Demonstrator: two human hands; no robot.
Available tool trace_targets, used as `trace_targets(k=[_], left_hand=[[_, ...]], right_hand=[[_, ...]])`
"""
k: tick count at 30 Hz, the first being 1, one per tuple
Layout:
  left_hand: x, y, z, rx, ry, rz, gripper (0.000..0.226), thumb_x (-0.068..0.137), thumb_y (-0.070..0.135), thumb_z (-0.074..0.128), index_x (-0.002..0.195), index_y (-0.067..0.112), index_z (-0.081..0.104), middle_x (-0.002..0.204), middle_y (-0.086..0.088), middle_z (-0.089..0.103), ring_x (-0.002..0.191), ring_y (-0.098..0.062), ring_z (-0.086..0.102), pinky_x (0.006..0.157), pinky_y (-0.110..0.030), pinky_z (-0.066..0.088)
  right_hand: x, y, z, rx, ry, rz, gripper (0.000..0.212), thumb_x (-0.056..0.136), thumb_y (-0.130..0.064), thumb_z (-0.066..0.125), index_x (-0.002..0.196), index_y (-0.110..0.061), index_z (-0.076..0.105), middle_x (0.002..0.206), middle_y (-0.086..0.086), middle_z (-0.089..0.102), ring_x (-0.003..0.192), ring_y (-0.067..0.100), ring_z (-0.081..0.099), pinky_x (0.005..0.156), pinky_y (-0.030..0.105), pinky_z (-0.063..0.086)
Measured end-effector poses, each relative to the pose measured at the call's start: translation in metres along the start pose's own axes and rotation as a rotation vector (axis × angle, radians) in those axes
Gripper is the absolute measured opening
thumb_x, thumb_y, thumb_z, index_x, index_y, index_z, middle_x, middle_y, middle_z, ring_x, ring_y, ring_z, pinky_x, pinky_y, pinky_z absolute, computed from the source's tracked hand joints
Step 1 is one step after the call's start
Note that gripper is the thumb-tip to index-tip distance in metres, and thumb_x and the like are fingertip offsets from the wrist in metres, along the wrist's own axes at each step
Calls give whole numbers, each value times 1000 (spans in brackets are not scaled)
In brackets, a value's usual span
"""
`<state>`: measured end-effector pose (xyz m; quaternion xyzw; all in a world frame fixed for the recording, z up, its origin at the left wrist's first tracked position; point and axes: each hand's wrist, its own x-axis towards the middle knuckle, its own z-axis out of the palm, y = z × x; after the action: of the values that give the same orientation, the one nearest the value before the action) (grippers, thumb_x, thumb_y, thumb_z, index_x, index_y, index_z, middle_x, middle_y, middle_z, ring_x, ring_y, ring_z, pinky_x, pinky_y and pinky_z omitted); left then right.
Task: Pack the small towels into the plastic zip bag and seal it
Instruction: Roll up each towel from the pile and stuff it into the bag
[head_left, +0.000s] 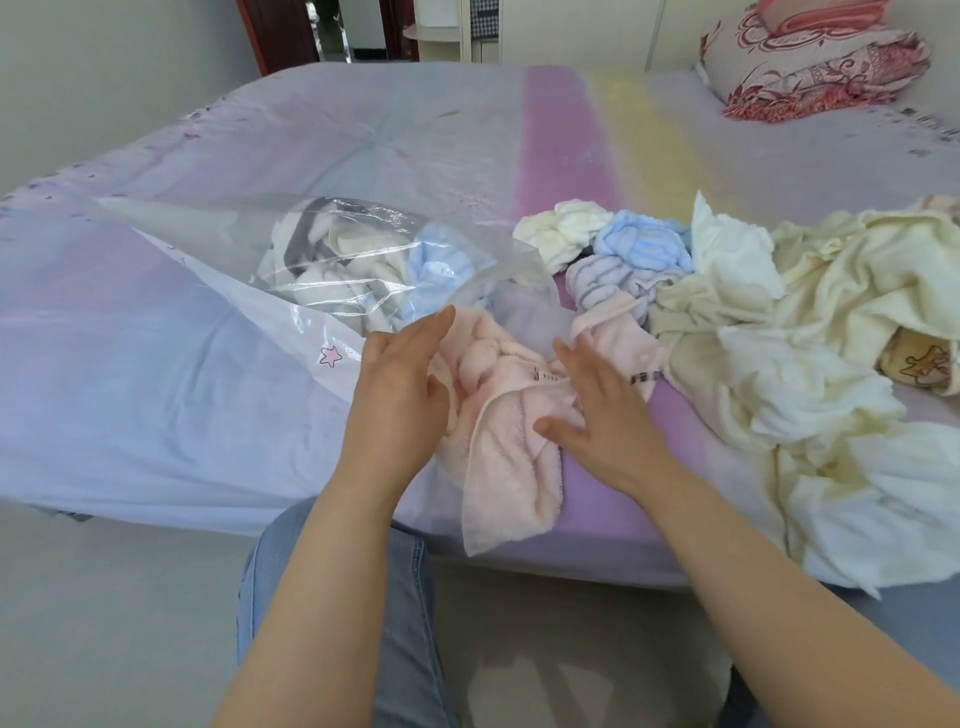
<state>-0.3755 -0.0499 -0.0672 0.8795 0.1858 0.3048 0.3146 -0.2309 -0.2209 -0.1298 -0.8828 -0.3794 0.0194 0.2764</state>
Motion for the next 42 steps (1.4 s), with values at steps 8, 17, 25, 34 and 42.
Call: trace_targets(k=[8, 17, 25, 34, 42], left_hand=[[-2, 1, 7, -41, 31, -1, 71, 77, -16, 41, 135, 23, 55, 136, -3, 54, 124, -22, 41, 105, -25, 34], [-40, -11, 34, -452, 538, -479, 52, 81, 22, 72, 122, 24, 40, 110, 8, 46, 95, -6, 52, 82, -30, 46], [-41, -7, 21, -206, 440, -330, 27, 88, 41, 62, 66, 33, 48, 67, 21, 59, 61, -2, 54, 54, -14, 38], [-43, -17, -7, -84, 491, -294, 23, 84, 37, 64, 88, 38, 42, 84, 14, 59, 74, -6, 57, 69, -44, 53], [-19, -11, -20, 590, 417, 86, 15, 85, 25, 68, 73, 18, 71, 72, 0, 69, 71, -29, 61, 83, -42, 40]], right_hand=[[-15, -21, 27, -361, -139, -80, 109, 61, -76, 53, 148, -45, -6, 153, 11, 23, 128, 40, 34, 100, 50, 31], [-2, -31, 3, 425, -60, 61, 58, 64, -41, 58, 118, -51, 41, 106, -16, 60, 98, 15, 59, 77, 32, 46], [45, -79, -32, 953, 545, 237, 50, 78, -23, 67, 114, -24, 33, 97, -17, 52, 81, -11, 56, 64, 7, 43], [16, -87, 48, 286, -86, -142, 65, 79, -38, 60, 133, -53, 26, 138, -12, 46, 120, 21, 51, 89, 41, 48], [1, -49, 46, -130, -102, 49, 69, 77, -56, 64, 136, -34, 37, 123, 6, 43, 105, 32, 50, 80, 37, 44]])
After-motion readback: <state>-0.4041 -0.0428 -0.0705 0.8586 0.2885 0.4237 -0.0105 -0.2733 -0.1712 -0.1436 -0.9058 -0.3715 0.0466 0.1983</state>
